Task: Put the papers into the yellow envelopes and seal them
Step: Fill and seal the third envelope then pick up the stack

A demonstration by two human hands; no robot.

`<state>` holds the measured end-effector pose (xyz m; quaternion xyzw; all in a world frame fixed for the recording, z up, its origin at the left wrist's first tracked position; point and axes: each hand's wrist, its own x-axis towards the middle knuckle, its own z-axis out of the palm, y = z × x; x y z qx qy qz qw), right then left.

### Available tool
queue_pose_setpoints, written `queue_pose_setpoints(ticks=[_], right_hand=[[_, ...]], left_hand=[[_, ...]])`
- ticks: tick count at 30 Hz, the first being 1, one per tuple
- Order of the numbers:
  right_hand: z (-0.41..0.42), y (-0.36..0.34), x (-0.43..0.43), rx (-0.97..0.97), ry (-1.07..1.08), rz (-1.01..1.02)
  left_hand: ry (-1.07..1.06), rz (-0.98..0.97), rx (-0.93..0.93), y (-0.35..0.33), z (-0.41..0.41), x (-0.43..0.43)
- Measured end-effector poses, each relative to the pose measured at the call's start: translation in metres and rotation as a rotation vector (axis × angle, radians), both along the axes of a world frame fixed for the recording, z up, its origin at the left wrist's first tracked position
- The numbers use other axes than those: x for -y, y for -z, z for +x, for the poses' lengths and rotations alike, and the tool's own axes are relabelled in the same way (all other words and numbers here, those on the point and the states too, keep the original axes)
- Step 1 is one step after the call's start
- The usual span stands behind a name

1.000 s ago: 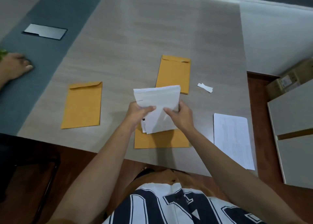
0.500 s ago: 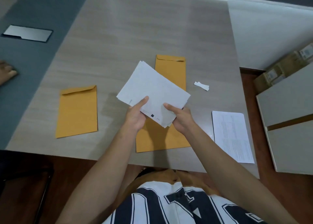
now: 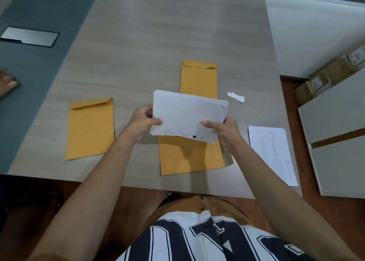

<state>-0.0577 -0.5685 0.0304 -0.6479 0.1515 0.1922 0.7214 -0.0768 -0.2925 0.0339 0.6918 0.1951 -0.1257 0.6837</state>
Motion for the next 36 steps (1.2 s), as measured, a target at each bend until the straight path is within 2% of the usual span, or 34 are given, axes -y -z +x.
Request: queue_pose_setpoints(ticks=[3,9,14,20,36], right_hand=[[-0.003,-0.002,0.002,0.054,-0.084,-0.09],[-0.028,0.02,0.005,0.097,-0.19,-0.335],[-0.034,0.032,0.005,0.043,-0.125,-0.335],[-0.035,0.036,0.002,0.064,-0.096,-0.365],[-0.02,0.017,0.022,0.034,-0.122,-0.42]], left_hand=[[0.015,0.124,-0.017,-0.001,-0.002,0.008],[0.071,0.192,0.0,0.023,-0.03,0.026],[-0.032,0.206,-0.046,0.033,-0.032,0.033],[-0.107,0.201,-0.065,0.035,-0.03,0.043],[-0.082,0.198,-0.086,0.041,-0.022,0.051]])
